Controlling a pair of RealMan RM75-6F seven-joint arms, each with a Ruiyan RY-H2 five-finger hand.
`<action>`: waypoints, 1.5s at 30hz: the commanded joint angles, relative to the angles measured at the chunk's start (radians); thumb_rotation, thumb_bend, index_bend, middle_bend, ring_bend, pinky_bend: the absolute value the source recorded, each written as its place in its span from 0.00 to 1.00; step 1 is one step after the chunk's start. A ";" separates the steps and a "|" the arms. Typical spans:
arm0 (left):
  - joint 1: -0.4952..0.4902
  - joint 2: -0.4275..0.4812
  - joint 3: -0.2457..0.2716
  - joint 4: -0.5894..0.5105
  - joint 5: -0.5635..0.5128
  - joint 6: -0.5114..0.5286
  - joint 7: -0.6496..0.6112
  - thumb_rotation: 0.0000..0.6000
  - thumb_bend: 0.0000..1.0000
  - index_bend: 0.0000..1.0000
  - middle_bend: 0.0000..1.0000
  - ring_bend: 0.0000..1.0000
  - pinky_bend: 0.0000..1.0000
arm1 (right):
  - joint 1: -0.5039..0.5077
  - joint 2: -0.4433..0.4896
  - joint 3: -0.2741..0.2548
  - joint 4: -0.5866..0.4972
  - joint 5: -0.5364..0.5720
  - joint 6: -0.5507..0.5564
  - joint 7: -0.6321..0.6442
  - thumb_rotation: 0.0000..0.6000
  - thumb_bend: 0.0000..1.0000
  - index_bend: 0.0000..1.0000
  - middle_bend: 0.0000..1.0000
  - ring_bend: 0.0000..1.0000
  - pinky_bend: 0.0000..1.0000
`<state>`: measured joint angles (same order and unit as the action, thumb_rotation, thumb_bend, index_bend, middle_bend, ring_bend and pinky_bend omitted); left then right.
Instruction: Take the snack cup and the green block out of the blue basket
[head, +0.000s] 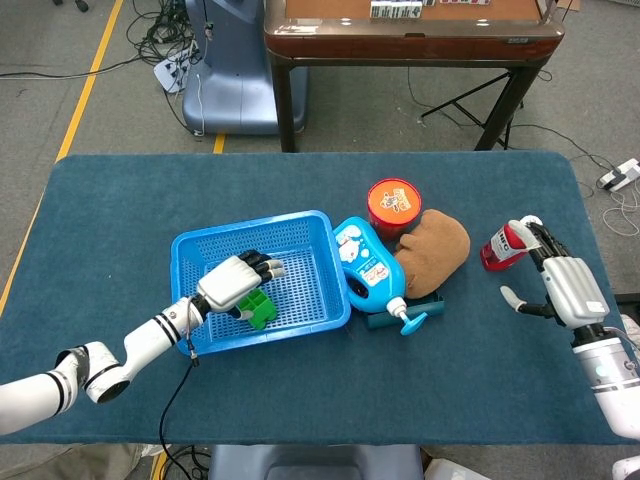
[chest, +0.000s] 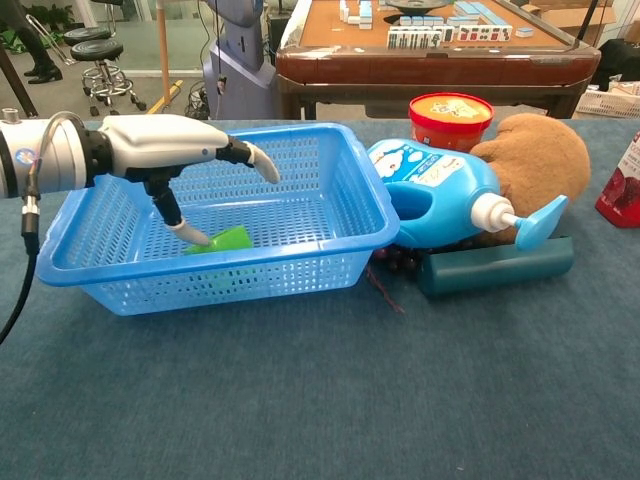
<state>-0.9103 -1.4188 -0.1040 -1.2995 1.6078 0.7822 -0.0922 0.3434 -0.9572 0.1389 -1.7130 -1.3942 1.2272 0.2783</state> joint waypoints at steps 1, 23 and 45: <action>-0.008 -0.015 -0.002 0.009 -0.026 -0.010 0.008 1.00 0.19 0.20 0.16 0.15 0.13 | -0.001 0.000 0.001 0.002 0.000 -0.001 0.002 1.00 0.28 0.00 0.11 0.03 0.15; -0.028 -0.088 -0.048 0.130 -0.222 -0.031 0.210 1.00 0.19 0.18 0.16 0.15 0.13 | -0.023 0.001 0.004 0.013 -0.020 0.022 0.030 1.00 0.28 0.00 0.11 0.03 0.15; 0.007 0.071 0.011 -0.101 -0.184 -0.016 0.198 1.00 0.19 0.16 0.14 0.15 0.13 | -0.043 0.010 -0.001 0.013 -0.045 0.040 0.066 1.00 0.28 0.00 0.11 0.03 0.15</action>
<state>-0.8999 -1.3447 -0.1030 -1.3994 1.4237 0.7751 0.0858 0.3008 -0.9477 0.1384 -1.6999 -1.4387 1.2672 0.3440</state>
